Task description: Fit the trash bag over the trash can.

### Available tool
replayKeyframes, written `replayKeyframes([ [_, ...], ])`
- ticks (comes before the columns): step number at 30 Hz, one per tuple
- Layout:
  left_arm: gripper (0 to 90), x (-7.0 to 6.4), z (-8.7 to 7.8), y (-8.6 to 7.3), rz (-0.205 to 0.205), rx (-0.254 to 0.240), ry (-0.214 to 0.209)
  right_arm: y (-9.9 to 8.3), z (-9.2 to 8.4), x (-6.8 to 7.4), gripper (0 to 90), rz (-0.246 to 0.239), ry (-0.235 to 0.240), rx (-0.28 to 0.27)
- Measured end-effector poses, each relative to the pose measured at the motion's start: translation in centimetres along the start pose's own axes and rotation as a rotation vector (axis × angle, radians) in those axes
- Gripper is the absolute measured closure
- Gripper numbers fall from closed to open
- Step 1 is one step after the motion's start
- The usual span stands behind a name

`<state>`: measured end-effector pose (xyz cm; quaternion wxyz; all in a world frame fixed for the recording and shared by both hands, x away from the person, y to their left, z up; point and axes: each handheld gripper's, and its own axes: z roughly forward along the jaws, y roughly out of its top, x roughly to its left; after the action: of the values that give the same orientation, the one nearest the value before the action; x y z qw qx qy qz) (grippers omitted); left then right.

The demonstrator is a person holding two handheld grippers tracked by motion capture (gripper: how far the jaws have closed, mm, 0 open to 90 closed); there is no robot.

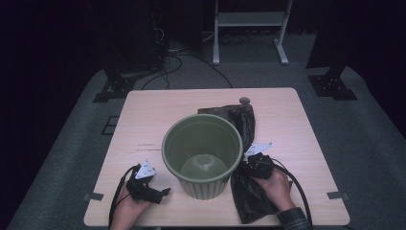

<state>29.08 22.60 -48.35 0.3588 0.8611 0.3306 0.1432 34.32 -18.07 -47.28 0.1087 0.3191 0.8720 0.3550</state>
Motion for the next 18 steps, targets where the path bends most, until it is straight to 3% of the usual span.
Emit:
replayKeyframes([
  [2,0.0,0.0,0.0,0.0,0.0,0.0,0.0,-0.1,0.0,-0.1,88.0,0.006,0.026,-0.003],
  [7,0.0,0.0,0.0,0.0,0.0,0.0,0.0,-0.2,-0.3,-0.1,88.8,-0.003,0.06,-0.008],
  [18,0.0,0.0,0.0,0.0,0.0,0.0,0.0,0.5,-4.7,0.0,88.9,-0.03,0.136,-0.084],
])
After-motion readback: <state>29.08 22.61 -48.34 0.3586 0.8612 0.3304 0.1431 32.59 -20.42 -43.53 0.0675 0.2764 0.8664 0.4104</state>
